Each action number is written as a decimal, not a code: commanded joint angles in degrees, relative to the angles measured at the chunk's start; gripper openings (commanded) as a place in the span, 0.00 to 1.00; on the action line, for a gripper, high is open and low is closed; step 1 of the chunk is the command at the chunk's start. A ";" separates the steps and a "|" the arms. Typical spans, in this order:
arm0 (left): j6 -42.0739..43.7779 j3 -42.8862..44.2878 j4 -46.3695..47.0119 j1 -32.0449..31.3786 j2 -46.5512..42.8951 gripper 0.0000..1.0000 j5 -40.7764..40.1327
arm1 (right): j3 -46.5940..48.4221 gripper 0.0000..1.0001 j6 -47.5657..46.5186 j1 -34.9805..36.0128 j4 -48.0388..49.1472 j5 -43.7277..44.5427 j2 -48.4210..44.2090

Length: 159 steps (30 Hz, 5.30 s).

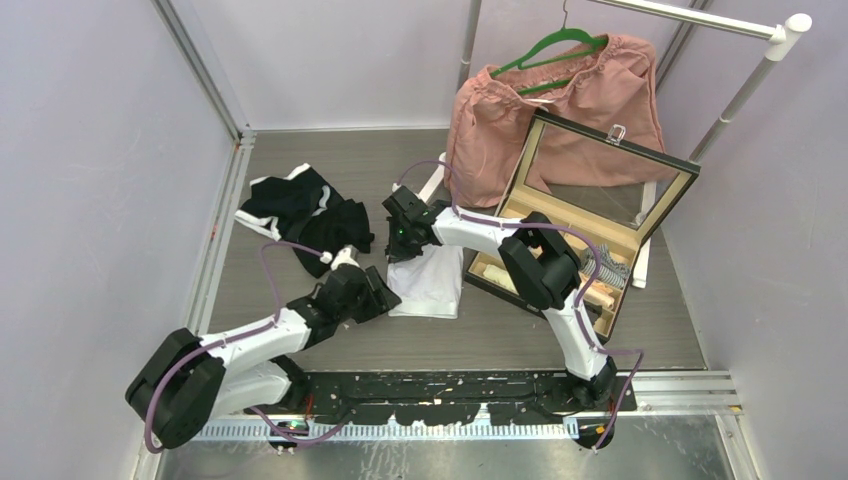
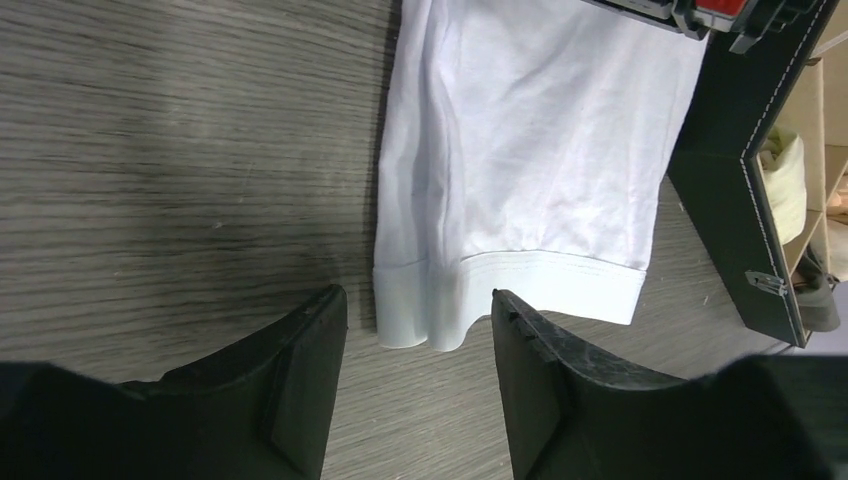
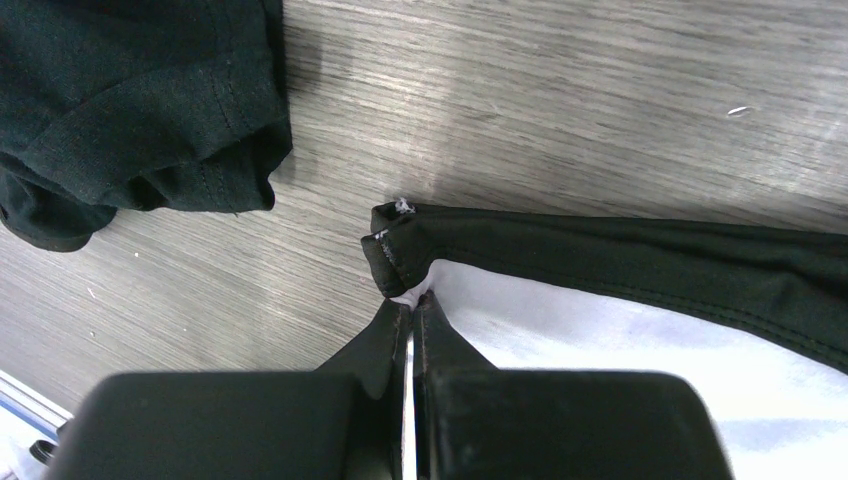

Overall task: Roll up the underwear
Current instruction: Fold the underwear at the center of the board.

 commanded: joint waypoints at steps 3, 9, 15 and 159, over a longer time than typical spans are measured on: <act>0.64 1.03 2.57 0.15 2.25 0.54 1.67 | -0.96 0.01 0.03 0.11 0.38 -0.47 -2.58; 0.21 2.46 -2.90 0.15 3.28 0.43 0.59 | -1.10 0.01 0.03 0.15 0.50 -0.43 -2.85; -0.17 2.79 -3.67 0.10 4.37 0.22 0.79 | -1.45 0.01 0.07 0.13 0.73 -0.32 -2.94; 21.65 40.16 -34.82 -22.63 33.20 0.04 -18.66 | -47.86 0.55 7.35 -16.43 17.33 11.62 -47.17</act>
